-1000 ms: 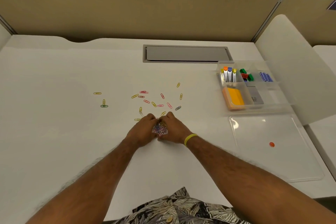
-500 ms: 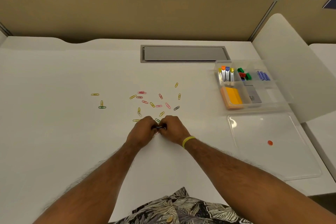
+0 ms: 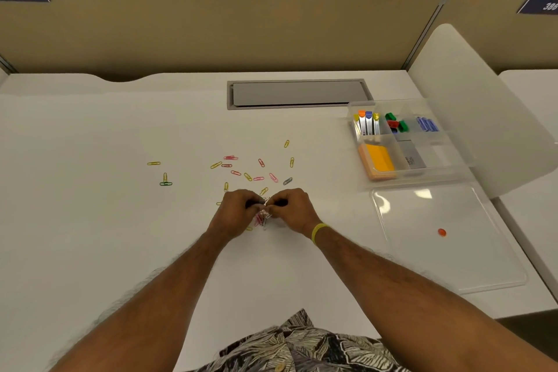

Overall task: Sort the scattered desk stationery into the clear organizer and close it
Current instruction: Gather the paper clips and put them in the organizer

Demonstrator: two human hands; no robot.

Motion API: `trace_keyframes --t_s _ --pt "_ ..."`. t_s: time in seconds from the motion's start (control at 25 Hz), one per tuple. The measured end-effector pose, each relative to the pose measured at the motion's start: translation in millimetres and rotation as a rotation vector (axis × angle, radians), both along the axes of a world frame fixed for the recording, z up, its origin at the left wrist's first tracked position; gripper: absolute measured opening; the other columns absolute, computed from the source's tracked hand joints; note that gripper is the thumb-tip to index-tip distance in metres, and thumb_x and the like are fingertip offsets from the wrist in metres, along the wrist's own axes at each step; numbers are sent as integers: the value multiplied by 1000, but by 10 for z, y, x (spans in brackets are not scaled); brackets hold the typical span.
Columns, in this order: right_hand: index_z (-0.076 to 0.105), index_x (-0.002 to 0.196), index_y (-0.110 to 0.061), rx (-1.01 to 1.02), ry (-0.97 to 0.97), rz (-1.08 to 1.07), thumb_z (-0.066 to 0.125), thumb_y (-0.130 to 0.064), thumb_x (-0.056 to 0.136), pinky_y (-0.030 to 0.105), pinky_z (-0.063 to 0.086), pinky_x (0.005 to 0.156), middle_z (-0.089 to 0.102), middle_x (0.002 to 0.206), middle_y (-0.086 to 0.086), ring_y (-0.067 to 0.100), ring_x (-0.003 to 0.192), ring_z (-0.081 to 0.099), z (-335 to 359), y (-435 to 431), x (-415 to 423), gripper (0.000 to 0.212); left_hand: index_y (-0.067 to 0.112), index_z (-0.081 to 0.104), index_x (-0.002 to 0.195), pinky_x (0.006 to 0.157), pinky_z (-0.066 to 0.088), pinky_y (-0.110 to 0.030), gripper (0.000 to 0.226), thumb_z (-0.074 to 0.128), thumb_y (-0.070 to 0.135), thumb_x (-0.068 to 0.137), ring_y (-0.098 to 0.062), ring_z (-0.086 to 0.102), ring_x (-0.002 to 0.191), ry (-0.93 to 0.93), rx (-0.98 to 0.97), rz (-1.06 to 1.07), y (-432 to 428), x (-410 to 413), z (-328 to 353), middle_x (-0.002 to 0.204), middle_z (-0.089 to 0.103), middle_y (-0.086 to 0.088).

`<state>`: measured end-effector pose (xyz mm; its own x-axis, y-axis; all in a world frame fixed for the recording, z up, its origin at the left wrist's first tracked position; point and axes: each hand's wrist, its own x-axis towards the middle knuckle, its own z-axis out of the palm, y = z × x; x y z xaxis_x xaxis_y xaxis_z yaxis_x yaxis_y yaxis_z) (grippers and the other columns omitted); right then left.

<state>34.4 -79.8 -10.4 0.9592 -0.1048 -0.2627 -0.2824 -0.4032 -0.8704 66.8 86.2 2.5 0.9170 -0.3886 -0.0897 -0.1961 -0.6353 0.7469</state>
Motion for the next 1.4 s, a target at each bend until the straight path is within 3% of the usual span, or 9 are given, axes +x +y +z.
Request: trace_keyframes --t_s 0.2,0.44,0.76,0.96,1.16,1.4 --pt "74 83 1 332 8 -186 74 2 78 27 58 72 71 78 11 19 71 68 86 -172 -124 5 7 73 96 57 48 -10 13 71 12 84 -3 65 63 229 -285 191 -144 -6 95 79 70 2" --pt "72 85 4 460 5 -324 72 5 79 27 59 74 70 77 10 19 69 67 122 -515 -284 6 7 72 94 67 57 -20 10 70 11 85 -17 66 70 334 -388 208 -437 -45 96 80 71 -7" --pt "71 86 4 497 -52 -481 71 5 79 23 57 70 69 80 14 20 70 66 186 -1179 -448 7 10 72 90 68 58 -22 5 71 12 85 -16 67 70 331 -368 82 -1230 -36 164 82 72 -9" --pt "72 85 0 477 -129 -553 71 2 80 29 58 77 68 81 14 21 74 65 259 -1715 -436 6 5 72 93 68 57 -23 10 69 10 86 -16 65 69 327 -367 -11 -1877 52 235 82 70 -11" --pt "69 93 8 447 -187 -630 70 3 81 27 57 73 67 80 15 20 71 66 359 -2372 -349 13 6 72 96 71 59 -26 13 71 13 85 -16 67 69 314 -340 -82 -2603 218 284 82 70 -9" --pt "71 92 6 394 -232 -781 72 1 80 25 57 72 70 85 16 20 75 68 461 -3232 -233 13 1 70 97 67 59 -26 14 70 9 85 -15 64 65 316 -307 -167 -3649 392 409 77 66 -9"
